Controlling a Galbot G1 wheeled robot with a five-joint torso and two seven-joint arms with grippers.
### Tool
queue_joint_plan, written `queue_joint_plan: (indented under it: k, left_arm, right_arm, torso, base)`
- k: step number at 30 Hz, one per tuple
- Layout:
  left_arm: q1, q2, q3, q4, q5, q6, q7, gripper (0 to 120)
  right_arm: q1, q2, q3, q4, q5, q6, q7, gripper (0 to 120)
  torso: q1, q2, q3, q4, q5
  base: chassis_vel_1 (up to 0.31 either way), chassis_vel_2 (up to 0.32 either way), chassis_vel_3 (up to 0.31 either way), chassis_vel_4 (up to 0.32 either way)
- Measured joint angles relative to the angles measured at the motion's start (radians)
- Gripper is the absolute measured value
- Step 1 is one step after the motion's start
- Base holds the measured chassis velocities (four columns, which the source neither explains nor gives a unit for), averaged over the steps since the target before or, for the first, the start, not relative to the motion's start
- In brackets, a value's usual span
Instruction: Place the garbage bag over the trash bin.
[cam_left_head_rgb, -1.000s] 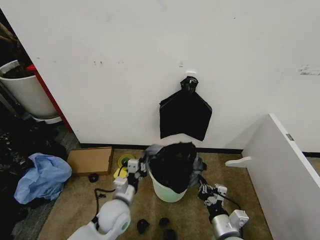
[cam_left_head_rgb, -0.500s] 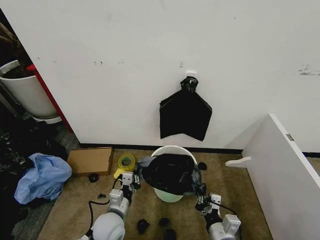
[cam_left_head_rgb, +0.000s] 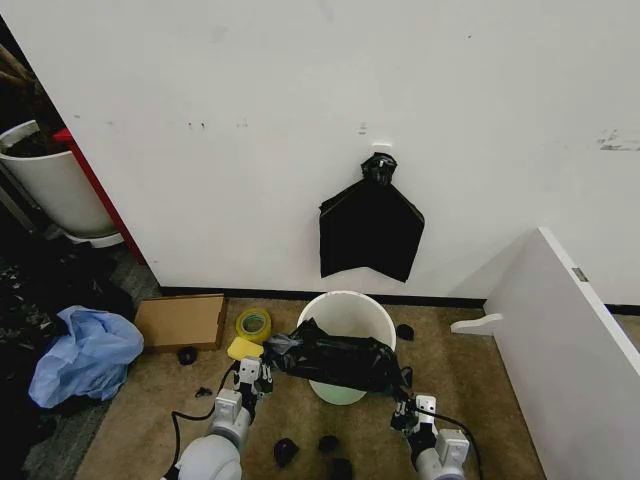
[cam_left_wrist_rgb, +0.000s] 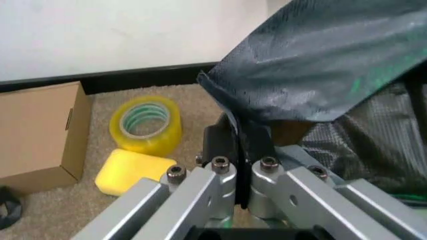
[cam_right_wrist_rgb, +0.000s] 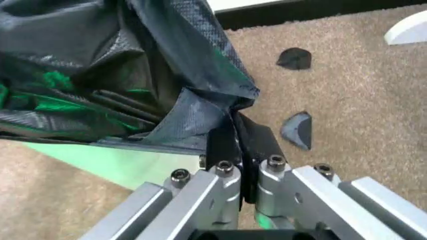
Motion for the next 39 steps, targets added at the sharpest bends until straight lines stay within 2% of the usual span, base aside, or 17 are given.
queue_joint_plan:
  k: [4,8,9,11,12,16,17,22,23,28,30,31,32,36,37,39]
  left_arm:
    - [-0.021,-0.037,0.000,0.017,0.000,0.003,-0.013,0]
    - [-0.020,-0.041,-0.003,0.003,-0.002,0.015,-0.020,0]
    - [-0.012,-0.031,-0.008,-0.015,-0.004,0.021,-0.020,7]
    - [-0.006,-0.024,-0.012,-0.025,-0.004,0.023,-0.020,10]
    - [0.009,-0.009,-0.026,-0.046,-0.004,0.027,-0.021,15]
    - [0.066,0.025,-0.077,-0.102,0.008,0.029,-0.019,32]
    - [0.066,0.025,-0.077,-0.102,0.008,0.029,-0.019,32]
    - [0.128,0.053,-0.107,-0.160,0.027,0.004,-0.016,53]
    - [0.128,0.053,-0.107,-0.160,0.027,0.004,-0.016,53]
    - [0.170,0.067,-0.111,-0.200,0.022,-0.080,0.010,75]
    - [0.180,0.082,-0.112,-0.204,-0.025,-0.115,0.049,84]
    - [0.180,0.082,-0.112,-0.204,-0.025,-0.115,0.049,84]
    - [0.180,0.092,-0.112,-0.205,-0.059,-0.119,0.078,88]
    - [0.156,0.158,-0.114,-0.199,-0.257,-0.060,0.280,99]
    - [0.156,0.158,-0.114,-0.199,-0.257,-0.060,0.280,99]
    - [0.144,0.187,-0.114,-0.188,-0.326,-0.049,0.357,100]
  right_arm:
    - [0.018,0.013,0.004,-0.021,-0.007,0.022,0.004,0]
    - [0.002,0.010,0.003,-0.010,-0.015,0.042,0.011,0]
    - [-0.015,0.003,0.002,0.002,-0.018,0.053,0.011,0]
    - [-0.022,0.000,0.002,0.008,-0.019,0.060,0.010,3]
    - [-0.047,-0.009,0.001,0.021,-0.026,0.086,0.003,10]
    - [-0.096,-0.025,0.001,0.056,-0.040,0.141,-0.028,26]
    - [-0.096,-0.025,0.001,0.056,-0.040,0.141,-0.028,26]
    - [-0.145,-0.033,0.002,0.086,-0.074,0.208,-0.073,48]
    - [-0.145,-0.033,0.002,0.086,-0.074,0.208,-0.073,48]
    - [-0.176,-0.029,0.010,0.115,-0.085,0.244,-0.078,68]
    - [-0.191,-0.031,0.015,0.128,-0.083,0.257,-0.085,78]
    - [-0.191,-0.031,0.015,0.128,-0.083,0.257,-0.085,78]
    - [-0.196,-0.034,0.016,0.134,-0.083,0.260,-0.087,83]
    - [-0.201,-0.033,0.020,0.142,-0.089,0.265,-0.084,98]
    - [-0.201,-0.033,0.020,0.142,-0.089,0.265,-0.084,98]
    - [-0.199,-0.028,0.021,0.144,-0.095,0.266,-0.082,100]
  torso:
    - [0.000,0.000,0.000,0.0000,-0.0001]
    - [0.000,0.000,0.000,0.0001,-0.0001]
    - [0.000,0.000,0.000,-0.0001,-0.0002]
    - [0.000,0.000,0.000,0.0000,-0.0002]
    - [0.000,0.000,0.000,-0.0001,-0.0001]
    - [0.000,0.000,0.000,0.0001,-0.0002]
    - [0.000,0.000,0.000,0.0001,-0.0002]
    - [0.000,0.000,0.000,0.0001,-0.0001]
    - [0.000,0.000,0.000,0.0001,-0.0001]
    - [0.000,0.000,0.000,0.0000,0.0000]
    - [0.000,0.000,0.000,0.0001,-0.0003]
    - [0.000,0.000,0.000,0.0001,-0.0003]
    - [0.000,0.000,0.000,0.0001,-0.0002]
    - [0.000,0.000,0.000,-0.0002,0.0000]
    - [0.000,0.000,0.000,-0.0002,0.0000]
    - [0.000,0.000,0.000,-0.0001,-0.0002]
  base:
    - [0.000,0.000,0.000,0.000]
    - [0.000,0.000,0.000,0.000]
    - [0.000,0.000,0.000,0.000]
    - [0.000,0.000,0.000,0.000]
    - [0.000,0.000,0.000,0.000]
    - [0.000,0.000,0.000,0.000]
    - [0.000,0.000,0.000,0.000]
    - [0.000,0.000,0.000,0.000]
    - [0.000,0.000,0.000,0.000]
    - [0.000,0.000,0.000,0.000]
    - [0.000,0.000,0.000,0.000]
    - [0.000,0.000,0.000,0.000]
    - [0.000,0.000,0.000,0.000]
    - [0.000,0.000,0.000,0.000]
    - [0.000,0.000,0.000,0.000]
    - [0.000,0.000,0.000,0.000]
